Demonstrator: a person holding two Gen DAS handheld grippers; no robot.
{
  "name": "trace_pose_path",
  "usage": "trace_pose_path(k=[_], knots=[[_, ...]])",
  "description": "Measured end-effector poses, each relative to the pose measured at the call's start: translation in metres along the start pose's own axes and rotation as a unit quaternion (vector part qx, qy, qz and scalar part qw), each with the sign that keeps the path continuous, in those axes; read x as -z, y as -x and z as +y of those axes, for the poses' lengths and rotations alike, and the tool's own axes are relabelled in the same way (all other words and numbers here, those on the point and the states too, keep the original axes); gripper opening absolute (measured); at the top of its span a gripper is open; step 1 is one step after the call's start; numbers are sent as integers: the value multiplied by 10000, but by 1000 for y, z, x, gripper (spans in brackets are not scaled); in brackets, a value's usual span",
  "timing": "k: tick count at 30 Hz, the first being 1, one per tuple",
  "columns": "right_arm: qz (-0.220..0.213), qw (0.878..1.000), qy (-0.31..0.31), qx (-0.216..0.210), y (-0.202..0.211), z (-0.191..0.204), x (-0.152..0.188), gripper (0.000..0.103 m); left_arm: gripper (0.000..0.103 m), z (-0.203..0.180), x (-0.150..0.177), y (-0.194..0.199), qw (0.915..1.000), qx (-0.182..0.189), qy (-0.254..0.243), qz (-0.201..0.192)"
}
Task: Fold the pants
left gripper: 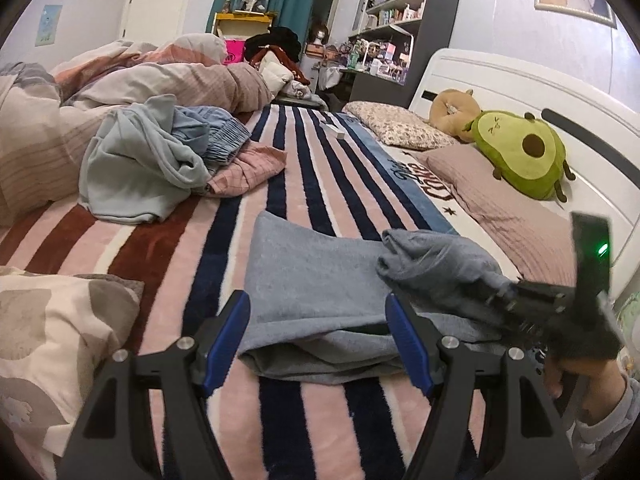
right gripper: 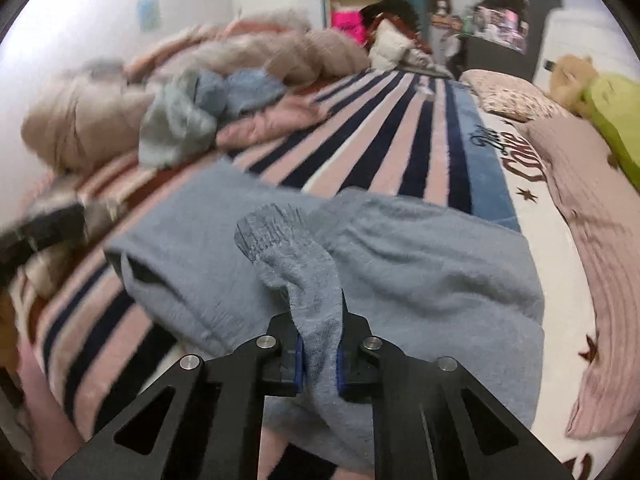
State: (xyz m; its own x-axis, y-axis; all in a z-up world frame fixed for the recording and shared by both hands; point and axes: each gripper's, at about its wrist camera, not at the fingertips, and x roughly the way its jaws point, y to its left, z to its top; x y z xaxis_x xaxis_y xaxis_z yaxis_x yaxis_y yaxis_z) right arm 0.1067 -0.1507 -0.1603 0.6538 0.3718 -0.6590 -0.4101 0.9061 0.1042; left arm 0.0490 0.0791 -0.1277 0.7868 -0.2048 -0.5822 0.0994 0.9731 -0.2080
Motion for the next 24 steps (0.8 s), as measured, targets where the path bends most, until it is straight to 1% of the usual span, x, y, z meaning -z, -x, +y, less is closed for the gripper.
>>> trace_pose_path(k=[2,4,6,8,10,12,13,15,16,18,20,21,22,24], knots=[[-316,9989,-345,29,18,-17,-2,4,66,-9,-1,-4,9999,49,-71,64],[-533,9969,-586,-38,36,-33,-3,4,66,-18,-3,-10,9996,198,-114,147],[-582,9961,-642,-178,45,-39,-2,4,66,-29,-9,-15,9984,496,-129,217],[-533,9956,-655,-395,48,-41,1,4,66,-40,-17,-20,9964,788,-113,289],[-460,9957,-616,-514,45,-39,5,4,66,-51,-25,-28,9936,1049,-126,406],[-434,9956,-588,-582,43,-37,12,4,66,-60,-28,-34,9908,1234,-158,525],[-418,9958,-537,-620,42,-36,16,4,66,-64,-30,-40,9880,1410,-91,629],[-265,9966,-313,-719,36,-29,26,4,66,-67,-29,-50,9846,1537,68,831],[-131,9967,-161,-788,31,-24,33,7,66,-69,-28,-56,9836,1543,102,932],[-10,9965,24,-830,28,-19,42,12,66,-76,-24,-67,9820,1538,73,1095],[19,9960,173,-873,31,-16,52,26,66,-80,-21,-74,9792,1614,151,1221],[-27,9954,167,-938,35,-17,55,37,66,-80,-20,-78,9768,1692,241,1294],[-96,9948,119,-1007,42,-22,57,41,66,-80,-19,-81,9750,1743,316,1341],[-229,9935,-32,-1111,57,-33,59,42,66,-82,-19,-88,9736,1742,399,1420]])
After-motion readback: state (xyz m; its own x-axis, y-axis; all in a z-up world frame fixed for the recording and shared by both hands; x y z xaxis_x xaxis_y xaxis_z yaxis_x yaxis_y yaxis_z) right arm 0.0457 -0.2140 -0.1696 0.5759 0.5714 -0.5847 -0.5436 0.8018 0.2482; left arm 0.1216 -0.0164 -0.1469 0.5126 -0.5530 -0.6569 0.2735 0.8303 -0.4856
